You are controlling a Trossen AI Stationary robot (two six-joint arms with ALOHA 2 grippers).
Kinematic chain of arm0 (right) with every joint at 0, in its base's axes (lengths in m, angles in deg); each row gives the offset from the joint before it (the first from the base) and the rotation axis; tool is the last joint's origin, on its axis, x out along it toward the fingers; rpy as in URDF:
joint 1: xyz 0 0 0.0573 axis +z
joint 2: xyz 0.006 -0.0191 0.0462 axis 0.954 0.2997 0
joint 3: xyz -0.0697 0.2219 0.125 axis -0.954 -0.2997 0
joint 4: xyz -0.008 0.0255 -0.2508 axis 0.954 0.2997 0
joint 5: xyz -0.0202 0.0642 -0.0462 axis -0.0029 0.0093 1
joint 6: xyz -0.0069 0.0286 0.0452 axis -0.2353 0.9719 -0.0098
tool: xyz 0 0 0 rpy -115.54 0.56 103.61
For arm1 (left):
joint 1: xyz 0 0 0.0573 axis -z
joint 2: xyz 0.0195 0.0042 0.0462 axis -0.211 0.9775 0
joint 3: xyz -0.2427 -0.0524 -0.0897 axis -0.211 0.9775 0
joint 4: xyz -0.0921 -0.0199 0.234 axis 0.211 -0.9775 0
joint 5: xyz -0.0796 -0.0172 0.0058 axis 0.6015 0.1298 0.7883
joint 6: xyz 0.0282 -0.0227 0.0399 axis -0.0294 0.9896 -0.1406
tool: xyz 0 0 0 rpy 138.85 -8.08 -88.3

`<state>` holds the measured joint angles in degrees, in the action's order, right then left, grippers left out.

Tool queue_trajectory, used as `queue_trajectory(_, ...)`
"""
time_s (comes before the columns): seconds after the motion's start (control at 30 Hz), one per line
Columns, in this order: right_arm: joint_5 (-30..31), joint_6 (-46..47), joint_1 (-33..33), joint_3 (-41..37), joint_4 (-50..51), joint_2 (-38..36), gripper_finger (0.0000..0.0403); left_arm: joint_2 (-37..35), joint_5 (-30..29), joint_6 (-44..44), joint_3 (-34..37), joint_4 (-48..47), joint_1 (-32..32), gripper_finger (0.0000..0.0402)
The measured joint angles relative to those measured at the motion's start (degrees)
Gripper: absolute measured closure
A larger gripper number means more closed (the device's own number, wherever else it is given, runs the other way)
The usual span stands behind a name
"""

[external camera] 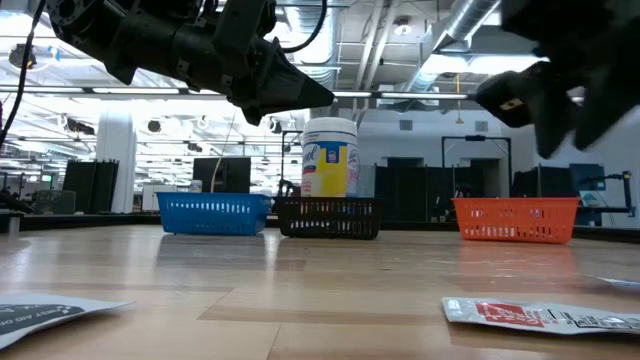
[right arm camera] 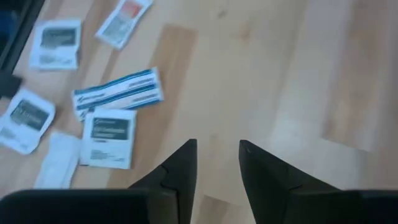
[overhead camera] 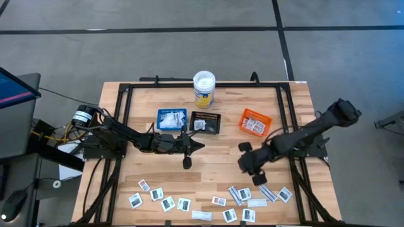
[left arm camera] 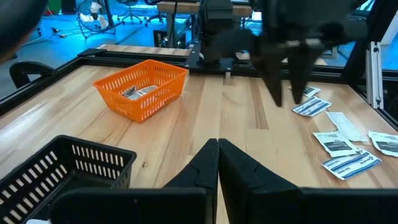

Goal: Pick & Place First Aid Supplies
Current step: Put the blue bandage into the blue bin

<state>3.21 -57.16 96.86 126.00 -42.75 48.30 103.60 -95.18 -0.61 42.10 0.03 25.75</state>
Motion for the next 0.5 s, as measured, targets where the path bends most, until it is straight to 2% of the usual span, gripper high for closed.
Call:
queue_trajectory(0.23,0.6,-0.6,3.4,1.9,-1.9,7.5,0.0257,0.0,0.0,0.0,0.0,0.2,0.0,0.039)
queue_trajectory(0.5,0.5,-13.4,4.6,5.7,-4.2,15.0,0.0195,0.0,0.0,0.0,0.0,0.2,0.0,0.039)
